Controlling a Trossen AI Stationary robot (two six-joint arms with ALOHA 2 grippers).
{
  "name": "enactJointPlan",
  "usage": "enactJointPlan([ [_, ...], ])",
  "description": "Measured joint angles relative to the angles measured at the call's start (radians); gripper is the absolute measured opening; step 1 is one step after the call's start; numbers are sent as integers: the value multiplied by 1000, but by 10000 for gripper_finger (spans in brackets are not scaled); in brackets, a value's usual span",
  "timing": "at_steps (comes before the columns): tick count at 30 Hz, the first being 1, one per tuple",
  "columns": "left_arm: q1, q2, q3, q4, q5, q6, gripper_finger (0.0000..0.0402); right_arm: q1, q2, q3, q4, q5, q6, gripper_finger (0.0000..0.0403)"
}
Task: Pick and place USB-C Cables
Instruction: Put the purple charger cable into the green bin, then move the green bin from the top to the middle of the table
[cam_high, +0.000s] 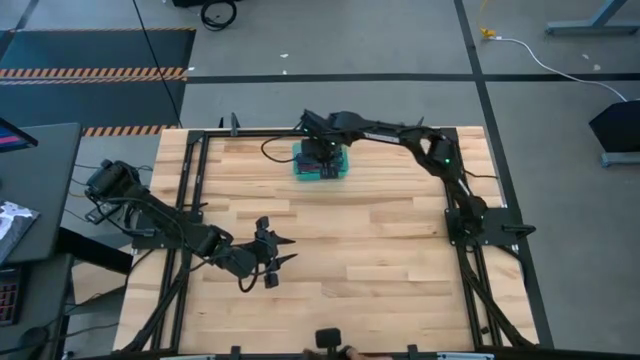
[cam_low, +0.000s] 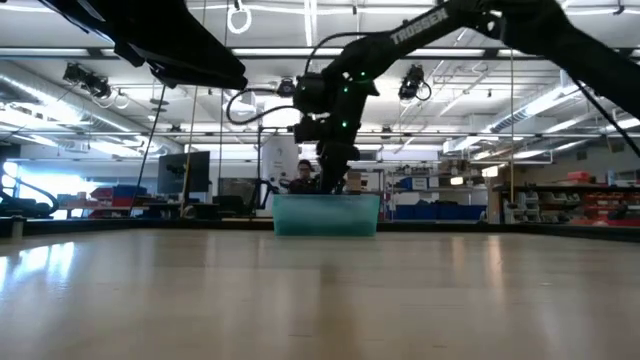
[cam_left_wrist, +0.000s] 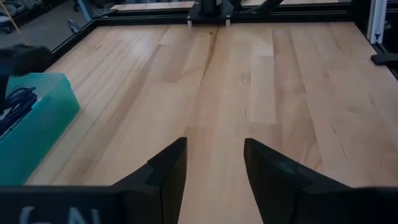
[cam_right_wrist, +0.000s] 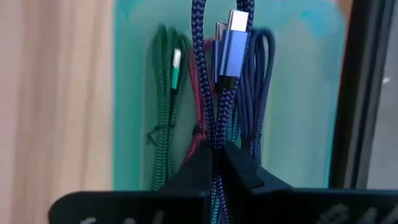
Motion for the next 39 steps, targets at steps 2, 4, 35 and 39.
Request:
enactJointPlan([
  [2, 0, 0, 0, 0, 0, 0, 166, -10, 39, 50, -43, 24, -6, 16],
  [4, -1, 0, 0, -1, 0, 0, 166, -19, 69, 88, -79, 36, -7, 16],
  [35, 5, 0, 0, -39, 0, -6, 166, -139, 53, 114, -35, 89, -58, 176],
  [39, 5, 0, 0, -39, 0, -3, 166, -167, 53, 114, -50, 93, -30, 175],
])
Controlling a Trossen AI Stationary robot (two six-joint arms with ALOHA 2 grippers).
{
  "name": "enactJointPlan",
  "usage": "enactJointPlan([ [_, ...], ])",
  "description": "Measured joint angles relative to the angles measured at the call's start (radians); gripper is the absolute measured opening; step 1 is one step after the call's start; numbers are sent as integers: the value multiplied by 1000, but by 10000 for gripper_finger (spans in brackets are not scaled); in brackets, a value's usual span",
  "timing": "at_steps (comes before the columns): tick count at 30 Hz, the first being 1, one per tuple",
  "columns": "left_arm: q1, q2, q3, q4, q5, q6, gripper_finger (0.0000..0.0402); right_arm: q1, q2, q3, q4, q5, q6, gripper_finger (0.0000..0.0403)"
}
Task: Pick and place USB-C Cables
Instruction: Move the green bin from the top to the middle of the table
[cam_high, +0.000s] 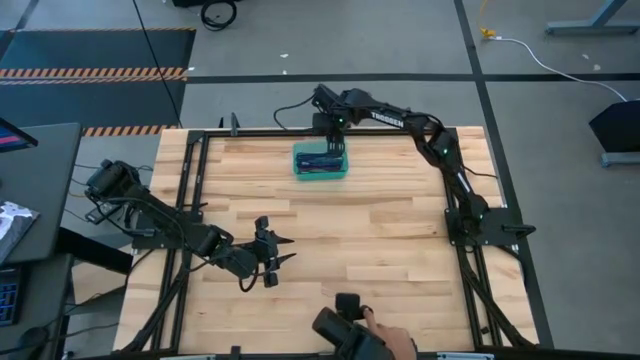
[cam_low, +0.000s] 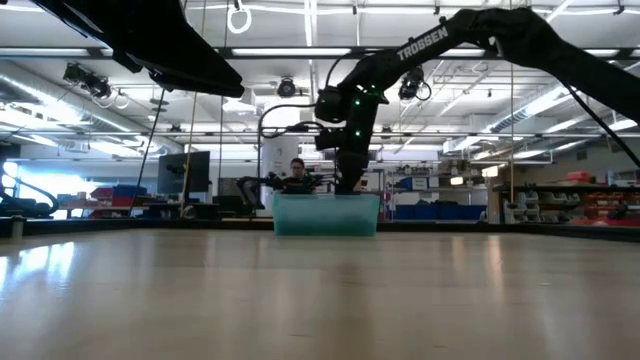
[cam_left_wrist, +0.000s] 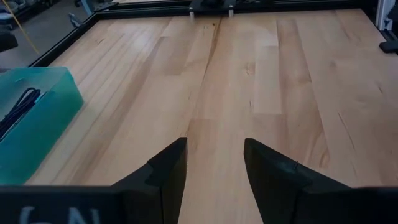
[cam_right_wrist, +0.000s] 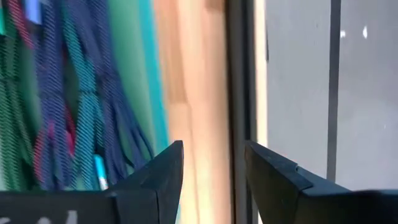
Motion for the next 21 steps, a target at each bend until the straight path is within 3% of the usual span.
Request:
enactJointPlan([
  [11, 0, 0, 0, 0, 0, 1, 166, -25, 0, 0, -81, -58, 36, 172],
  [21, 0, 0, 0, 0, 0, 3, 166, -5, -14, 0, -59, -43, 12, 172],
])
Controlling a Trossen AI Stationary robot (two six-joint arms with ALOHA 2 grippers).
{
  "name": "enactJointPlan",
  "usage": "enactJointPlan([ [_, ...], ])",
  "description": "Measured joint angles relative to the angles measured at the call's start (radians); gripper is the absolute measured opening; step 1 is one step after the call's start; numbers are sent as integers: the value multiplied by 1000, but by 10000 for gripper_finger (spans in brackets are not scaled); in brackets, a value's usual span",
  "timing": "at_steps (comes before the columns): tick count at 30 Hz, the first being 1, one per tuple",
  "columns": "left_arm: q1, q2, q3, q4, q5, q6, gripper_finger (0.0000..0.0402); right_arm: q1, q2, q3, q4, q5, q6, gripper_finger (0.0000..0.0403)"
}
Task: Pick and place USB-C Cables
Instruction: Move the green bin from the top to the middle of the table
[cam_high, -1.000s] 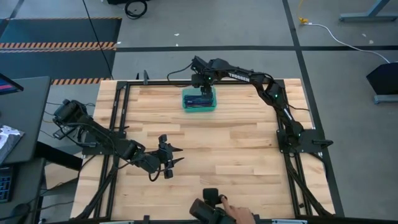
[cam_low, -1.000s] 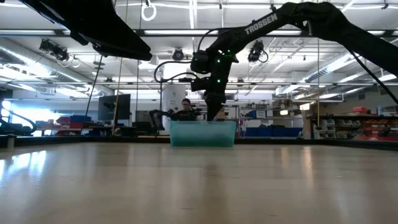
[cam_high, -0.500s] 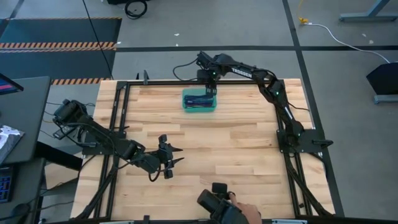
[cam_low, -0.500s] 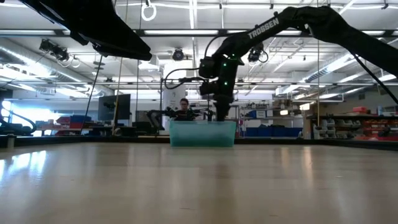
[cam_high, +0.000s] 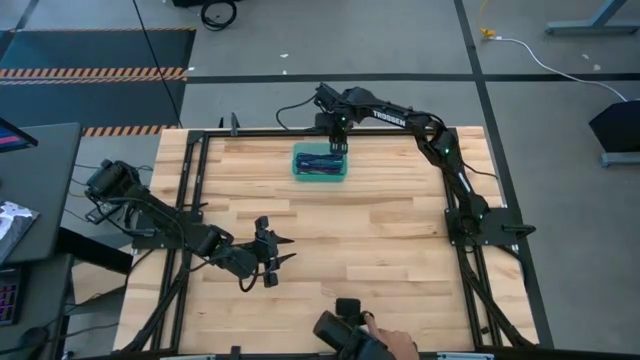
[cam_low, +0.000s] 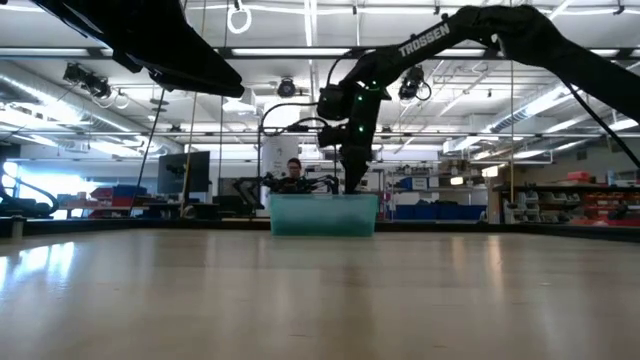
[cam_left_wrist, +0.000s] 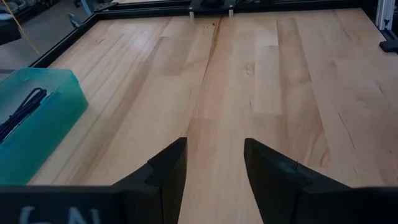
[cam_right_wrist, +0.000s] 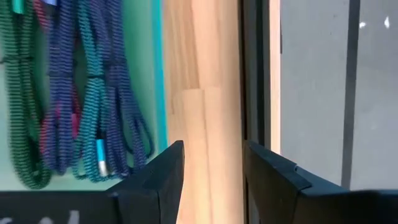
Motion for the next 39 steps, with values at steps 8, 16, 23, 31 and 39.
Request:
enactJointPlan([
  [8, 2, 0, 0, 0, 0, 8, 166, 113, -51, 0, -70, -7, 14, 172],
  [16, 2, -1, 0, -1, 0, 8, 167, 259, -42, -4, -154, -15, 110, 171],
  [23, 0, -1, 0, -8, 0, 5, 167, 245, -43, -42, -84, -58, 173, 171],
  [31, 1, -1, 0, -7, 0, 16, 167, 233, -41, -144, -72, -64, 185, 171],
  [39, 1, -1, 0, -7, 0, 19, 167, 254, -41, -187, -69, -72, 196, 166],
])
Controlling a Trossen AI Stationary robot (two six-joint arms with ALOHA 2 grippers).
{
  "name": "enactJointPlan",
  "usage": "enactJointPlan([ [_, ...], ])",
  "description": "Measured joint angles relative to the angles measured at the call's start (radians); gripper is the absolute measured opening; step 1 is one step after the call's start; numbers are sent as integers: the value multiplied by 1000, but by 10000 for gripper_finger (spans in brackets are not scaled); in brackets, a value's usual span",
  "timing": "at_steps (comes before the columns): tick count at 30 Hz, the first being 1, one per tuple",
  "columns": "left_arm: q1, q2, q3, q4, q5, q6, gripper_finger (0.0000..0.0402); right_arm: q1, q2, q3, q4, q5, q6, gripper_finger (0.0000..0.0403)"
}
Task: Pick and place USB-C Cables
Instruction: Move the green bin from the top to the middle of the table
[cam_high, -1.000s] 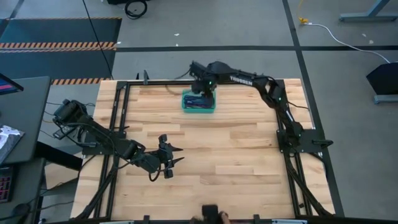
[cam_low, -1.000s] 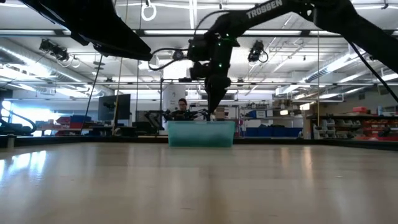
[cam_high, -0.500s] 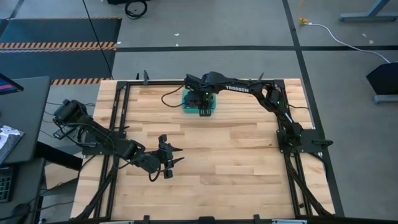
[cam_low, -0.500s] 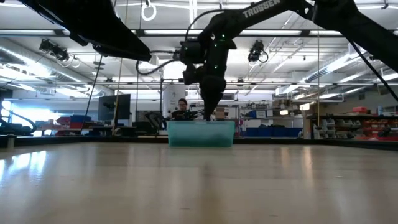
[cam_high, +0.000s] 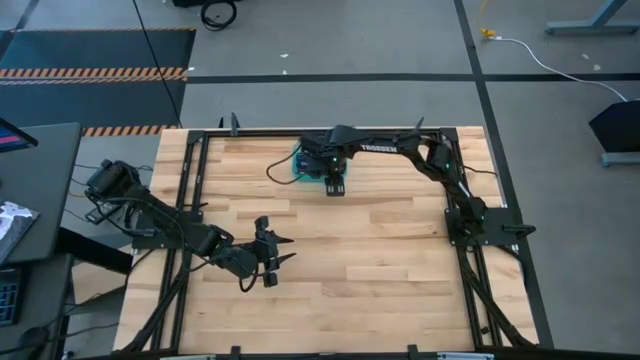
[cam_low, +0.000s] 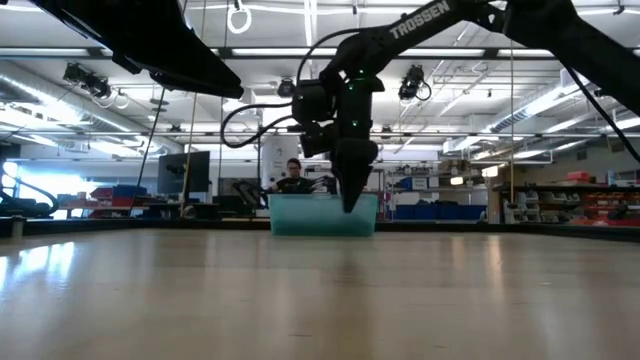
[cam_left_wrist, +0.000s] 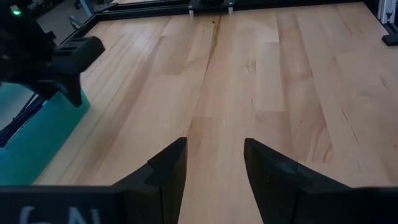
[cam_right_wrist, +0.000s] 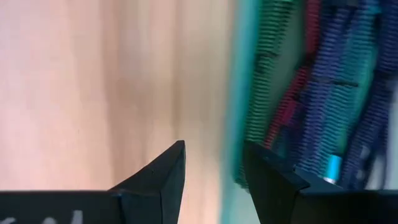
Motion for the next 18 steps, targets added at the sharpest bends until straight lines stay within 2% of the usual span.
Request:
enactJointPlan([
  [4, 0, 0, 0, 0, 0, 0, 167, 31, 0, -22, 9, 15, 0, 152],
  [7, 0, 0, 0, 0, 0, 0, 167, 48, 0, -40, 22, 56, 1, 126],
  [13, 0, 0, 0, 0, 0, 0, 166, 71, -1, -50, 22, 69, 26, 20],
  [18, 0, 0, 0, 0, 0, 0, 167, 103, -1, -50, -2, 64, 44, 7],
])
